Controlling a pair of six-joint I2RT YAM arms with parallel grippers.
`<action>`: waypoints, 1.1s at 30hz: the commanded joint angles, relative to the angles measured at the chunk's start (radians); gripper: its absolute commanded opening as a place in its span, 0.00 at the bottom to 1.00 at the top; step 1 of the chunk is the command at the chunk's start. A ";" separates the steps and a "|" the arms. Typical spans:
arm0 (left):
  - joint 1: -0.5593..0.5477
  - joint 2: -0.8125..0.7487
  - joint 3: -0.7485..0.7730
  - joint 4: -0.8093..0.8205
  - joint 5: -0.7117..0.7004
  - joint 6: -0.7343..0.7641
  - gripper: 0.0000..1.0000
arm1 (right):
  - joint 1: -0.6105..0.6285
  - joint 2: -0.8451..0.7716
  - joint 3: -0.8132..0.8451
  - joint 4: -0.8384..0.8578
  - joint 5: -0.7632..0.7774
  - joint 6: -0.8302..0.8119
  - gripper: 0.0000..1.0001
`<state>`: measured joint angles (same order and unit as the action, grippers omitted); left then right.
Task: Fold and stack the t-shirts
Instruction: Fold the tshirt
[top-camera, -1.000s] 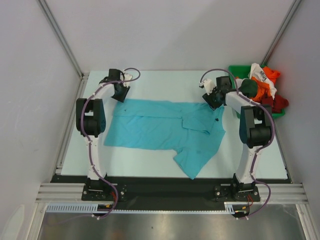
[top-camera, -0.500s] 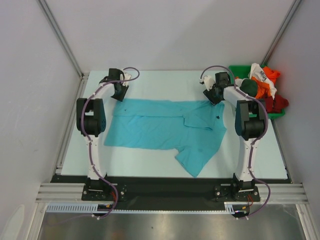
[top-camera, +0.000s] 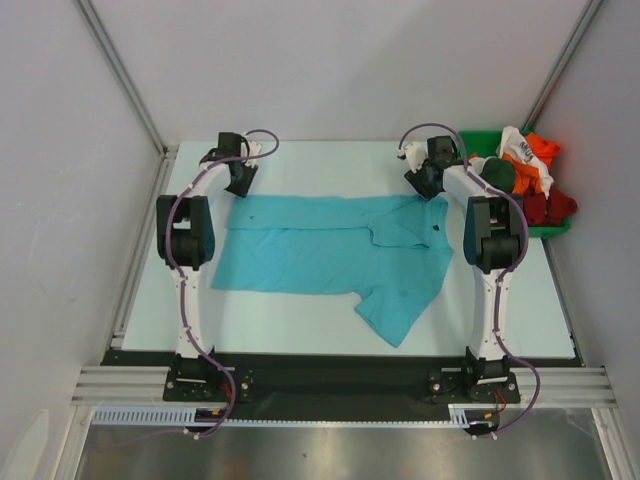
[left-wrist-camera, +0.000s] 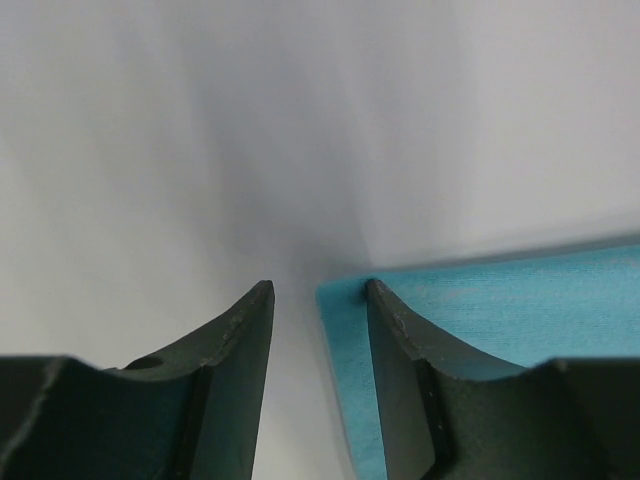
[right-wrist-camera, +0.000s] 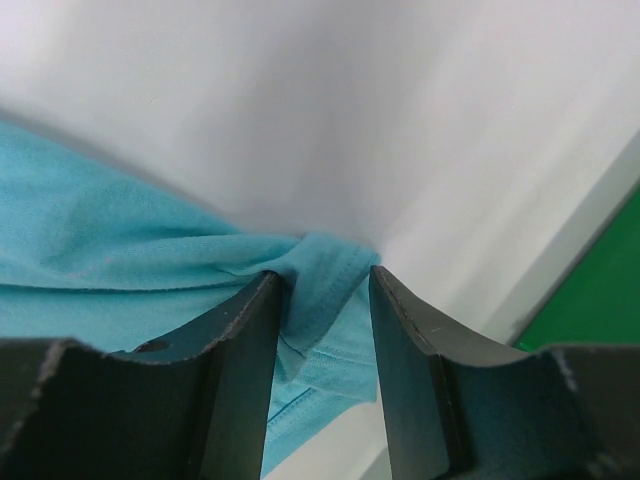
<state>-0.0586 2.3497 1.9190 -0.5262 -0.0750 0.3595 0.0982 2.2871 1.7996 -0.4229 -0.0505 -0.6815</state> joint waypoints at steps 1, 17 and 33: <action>0.005 -0.004 0.012 -0.009 0.015 -0.001 0.48 | 0.005 0.037 0.014 -0.005 0.014 -0.001 0.45; 0.016 -0.003 0.006 -0.055 0.076 -0.088 0.01 | 0.023 0.037 0.021 0.006 0.034 -0.006 0.42; 0.014 0.074 0.167 0.014 -0.089 -0.033 0.00 | 0.051 0.196 0.280 0.015 0.031 0.020 0.43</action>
<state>-0.0521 2.4119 2.0132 -0.5423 -0.1303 0.3149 0.1375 2.4332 2.0277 -0.4313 -0.0196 -0.6792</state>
